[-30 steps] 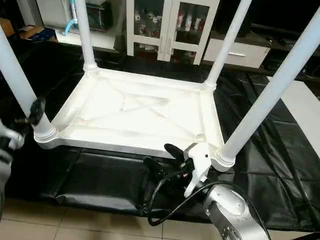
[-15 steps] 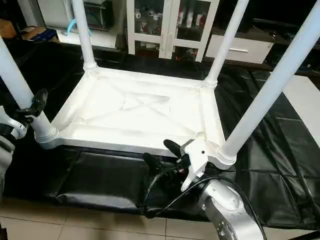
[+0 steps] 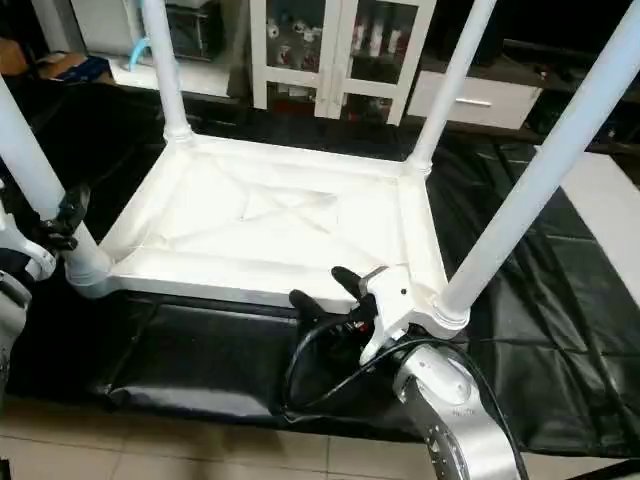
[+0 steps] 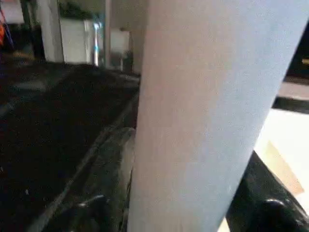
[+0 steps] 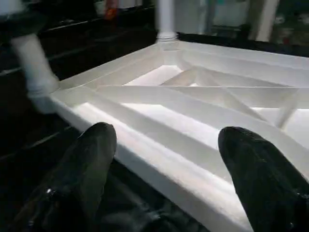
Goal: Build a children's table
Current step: Flip table
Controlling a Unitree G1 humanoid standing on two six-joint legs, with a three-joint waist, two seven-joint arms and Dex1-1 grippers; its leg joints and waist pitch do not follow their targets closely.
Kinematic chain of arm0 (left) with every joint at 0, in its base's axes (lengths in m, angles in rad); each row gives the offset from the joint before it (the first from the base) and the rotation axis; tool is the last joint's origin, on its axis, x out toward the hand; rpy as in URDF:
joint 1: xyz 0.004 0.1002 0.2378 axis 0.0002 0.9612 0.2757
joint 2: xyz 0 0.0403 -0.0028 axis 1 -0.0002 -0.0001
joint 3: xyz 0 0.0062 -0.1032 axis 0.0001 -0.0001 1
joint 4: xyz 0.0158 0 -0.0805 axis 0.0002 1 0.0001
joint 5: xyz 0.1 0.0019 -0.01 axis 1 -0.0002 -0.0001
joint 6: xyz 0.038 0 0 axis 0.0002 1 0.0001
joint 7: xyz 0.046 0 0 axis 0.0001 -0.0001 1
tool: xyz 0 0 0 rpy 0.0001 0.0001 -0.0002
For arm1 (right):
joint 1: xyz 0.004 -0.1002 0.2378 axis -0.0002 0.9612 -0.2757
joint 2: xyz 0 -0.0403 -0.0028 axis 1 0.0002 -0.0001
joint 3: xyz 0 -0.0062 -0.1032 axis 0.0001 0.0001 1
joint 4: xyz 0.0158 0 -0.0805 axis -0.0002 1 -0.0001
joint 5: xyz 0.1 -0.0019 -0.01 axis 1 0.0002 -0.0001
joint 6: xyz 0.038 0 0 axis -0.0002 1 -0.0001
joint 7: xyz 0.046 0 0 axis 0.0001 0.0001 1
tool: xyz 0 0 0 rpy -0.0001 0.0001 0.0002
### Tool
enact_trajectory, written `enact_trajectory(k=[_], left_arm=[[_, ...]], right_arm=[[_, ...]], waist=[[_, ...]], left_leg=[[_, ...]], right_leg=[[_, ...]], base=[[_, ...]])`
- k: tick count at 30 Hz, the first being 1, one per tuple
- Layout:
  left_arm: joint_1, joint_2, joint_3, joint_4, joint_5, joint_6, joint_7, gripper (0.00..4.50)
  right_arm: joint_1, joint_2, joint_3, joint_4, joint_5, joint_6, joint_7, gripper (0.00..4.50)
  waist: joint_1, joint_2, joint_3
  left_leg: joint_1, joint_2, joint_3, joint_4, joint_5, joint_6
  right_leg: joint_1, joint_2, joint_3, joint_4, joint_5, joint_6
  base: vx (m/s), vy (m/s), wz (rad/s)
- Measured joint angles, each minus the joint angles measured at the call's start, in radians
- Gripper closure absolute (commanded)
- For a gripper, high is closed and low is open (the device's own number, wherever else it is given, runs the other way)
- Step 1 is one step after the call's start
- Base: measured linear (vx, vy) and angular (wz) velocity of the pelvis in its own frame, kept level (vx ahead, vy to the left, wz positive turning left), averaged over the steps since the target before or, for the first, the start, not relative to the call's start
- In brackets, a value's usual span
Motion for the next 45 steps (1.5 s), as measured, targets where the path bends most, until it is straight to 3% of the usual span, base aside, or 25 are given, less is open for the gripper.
enact_trajectory(k=[4, 10, 17, 21, 22, 27, 30, 32, 36, 40, 45], left_arm=[[0.001, -0.002, -0.001, -0.02, 0.005, 0.015, 0.024, 2.34], [0.004, -0.042, 0.02, -0.049, -0.007, 0.039, 0.051, 2.45], [-0.028, -0.142, 0.098, -0.097, -0.106, 0.111, 0.144, 2.45], [-0.074, -0.213, 0.146, -0.079, -0.178, 0.126, 0.204, 2.44], [-0.083, -0.228, 0.147, -0.075, -0.187, 0.129, 0.21, 2.44], [-0.091, -0.259, 0.136, -0.083, -0.2, 0.145, 0.216, 2.44], [-0.091, -0.25, 0.121, -0.092, -0.193, 0.161, 0.217, 2.44], [-0.091, -0.247, 0.115, -0.096, -0.186, 0.168, 0.218, 2.44], [-0.091, -0.25, 0.101, -0.102, -0.185, 0.175, 0.224, 2.44], [-0.091, -0.257, 0.112, -0.109, -0.186, 0.176, 0.227, 2.44], [-0.088, -0.261, 0.115, -0.124, -0.186, 0.186, 0.228, 2.44]], right_arm=[[0.002, 0.016, -0.01, 0.001, -0.002, 0.004, -0.032, 0.77], [0.001, 0.011, -0.006, 0.0, -0.001, 0.014, -0.027, 0.77], [-0.001, 0.028, -0.004, -0.007, 0.025, 0.05, -0.023, 0.77], [-0.013, 0.048, 0.001, -0.007, 0.081, 0.092, -0.01, 0.77], [-0.018, 0.06, 0.001, -0.007, 0.101, 0.11, -0.006, 0.51], [-0.041, 0.112, -0.019, -0.013, 0.182, 0.179, -0.022, 0.27], [-0.093, 0.17, -0.071, 0.009, 0.24, 0.183, -0.058, 0.04], [-0.161, 0.229, -0.137, 0.055, 0.3, 0.179, -0.103, 0.0], [-0.248, 0.278, -0.261, 0.157, 0.518, 0.204, -0.211, 0.0], [-0.274, 0.29, -0.363, 0.24, 0.643, 0.255, -0.278, 0.0], [-0.312, 0.309, -0.406, 0.283, 0.703, 0.302, -0.305, 0.0]], waist=[[-0.003, -0.01, 0.0], [-0.003, -0.01, 0.001], [-0.001, -0.007, 0.003], [0.001, -0.013, 0.006], [0.002, -0.014, 0.006], [0.012, -0.016, 0.005], [0.013, -0.016, 0.005], [0.01, -0.016, 0.005], [0.016, -0.017, 0.005], [0.018, -0.018, 0.005], [0.023, -0.018, 0.005]], left_leg=[[0.0, 0.0, 0.001, 0.0, 0.0, 0.0], [-0.001, 0.0, 0.002, 0.0, 0.0, 0.0], [-0.014, 0.0, 0.005, 0.0, 0.006, 0.009], [-0.014, 0.001, 0.006, 0.0, 0.008, 0.009], [-0.014, 0.002, 0.006, 0.0, 0.009, 0.009], [-0.014, 0.002, 0.009, 0.001, 0.013, 0.012], [-0.014, 0.002, 0.01, 0.001, 0.014, 0.012], [-0.014, 0.002, 0.011, 0.001, 0.015, 0.011], [-0.014, 0.004, 0.014, 0.0, 0.017, 0.008], [-0.015, 0.005, 0.015, 0.0, 0.018, 0.006], [-0.018, 0.006, 0.017, 0.0, 0.019, 0.005]], right_leg=[[-0.001, 0.0, 0.001, 0.0, 0.0, 0.0], [-0.003, 0.0, 0.002, 0.001, 0.0, 0.0], [-0.013, -0.001, 0.003, 0.005, 0.0, -0.001], [-0.013, -0.001, 0.002, 0.009, -0.001, -0.001], [-0.013, -0.002, 0.001, 0.009, -0.001, -0.001], [-0.014, -0.004, 0.001, 0.009, -0.001, -0.001], [-0.014, -0.004, 0.002, 0.01, 0.0, -0.001], [-0.016, -0.004, 0.002, 0.012, 0.0, -0.001], [-0.017, -0.004, 0.002, 0.014, 0.0, -0.001], [-0.019, -0.004, 0.002, 0.014, 0.0, -0.001], [-0.023, -0.003, 0.002, 0.015, 0.0, -0.001]], base=[[0.0, 0.0, 0.0], [0.0, 0.0, 0.0], [0.0, 0.0, 0.0], [0.0, 0.0, 0.0], [0.0, 0.0, 0.0], [0.0, 0.0, 0.0], [0.0, 0.0, 0.0], [0.0, 0.0, 0.0], [0.0, 0.0, 0.0], [0.0, 0.0, 0.0], [0.0, 0.0, 0.0]])
